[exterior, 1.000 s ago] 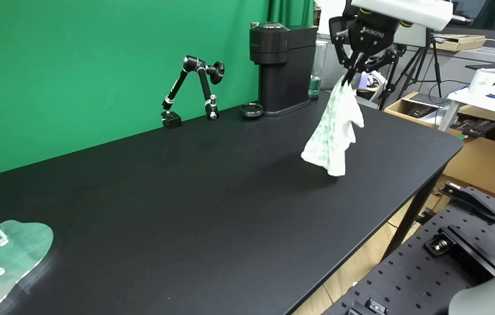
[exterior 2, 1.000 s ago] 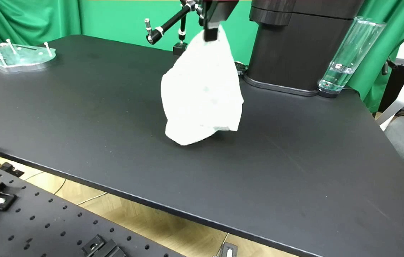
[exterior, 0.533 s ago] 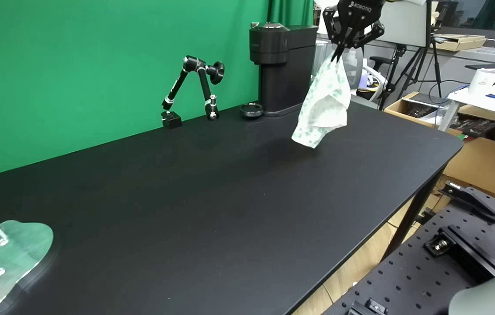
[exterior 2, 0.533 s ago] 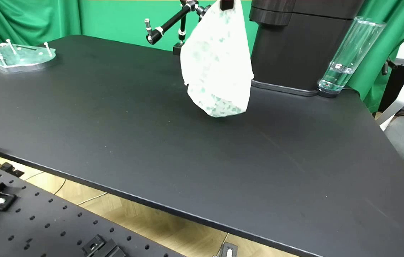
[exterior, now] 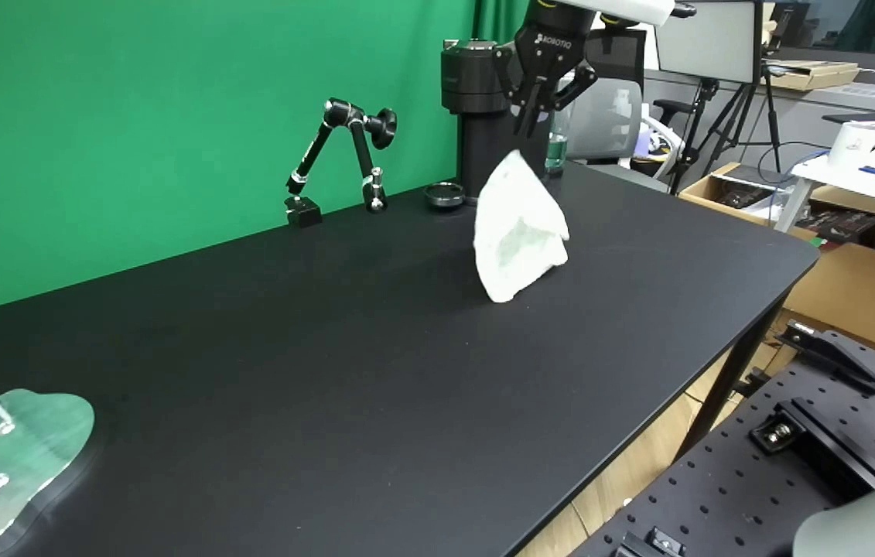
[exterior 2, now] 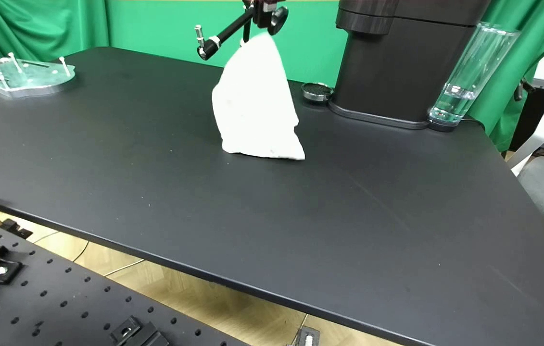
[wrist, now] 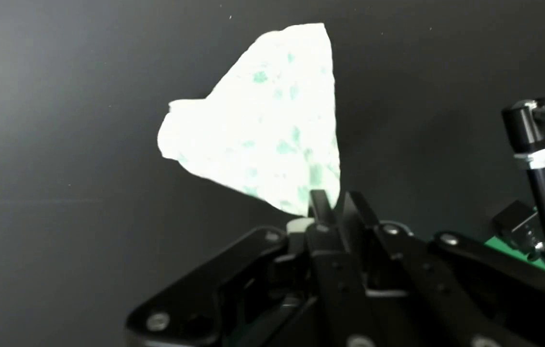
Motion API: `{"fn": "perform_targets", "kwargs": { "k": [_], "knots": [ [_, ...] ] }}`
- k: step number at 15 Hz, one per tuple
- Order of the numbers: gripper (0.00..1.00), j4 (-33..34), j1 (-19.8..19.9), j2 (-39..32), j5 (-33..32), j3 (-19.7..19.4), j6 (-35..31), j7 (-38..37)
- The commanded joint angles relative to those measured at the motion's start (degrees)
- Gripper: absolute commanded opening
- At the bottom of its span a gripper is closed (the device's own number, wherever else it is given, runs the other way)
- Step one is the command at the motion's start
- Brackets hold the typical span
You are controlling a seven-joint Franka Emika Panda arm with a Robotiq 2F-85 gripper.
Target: Remove the white cloth from the black stand
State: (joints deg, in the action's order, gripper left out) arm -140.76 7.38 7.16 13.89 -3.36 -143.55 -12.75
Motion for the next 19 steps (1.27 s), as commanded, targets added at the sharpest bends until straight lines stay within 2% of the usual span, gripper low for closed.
{"fn": "perform_targets", "kwargs": {
  "k": [1, 2, 5, 8, 9, 14, 18, 19],
  "knots": [
    [0.46, 4.3, -1.75, -3.05, 0.55, -0.65, 4.82, 3.83],
    [0.52, 4.39, -2.0, -3.0, 0.76, -0.64, 5.57, 4.74],
    [0.74, 2.86, -1.94, -1.35, -3.81, -0.31, 6.65, 3.65],
    [0.94, 1.44, -1.74, 0.17, -10.04, 0.18, 5.86, 1.17],
    [0.98, 1.17, -1.64, 0.51, -12.23, 0.32, 5.45, 0.42],
    [1.0, 0.99, -1.62, 1.88, -16.04, 0.75, 7.68, -2.24],
    [1.0, 1.11, -2.06, 3.12, -15.21, 1.19, 10.87, -1.51],
    [1.0, 1.75, -1.93, 3.02, -15.1, 1.37, 13.47, -3.01]
  ]
}}
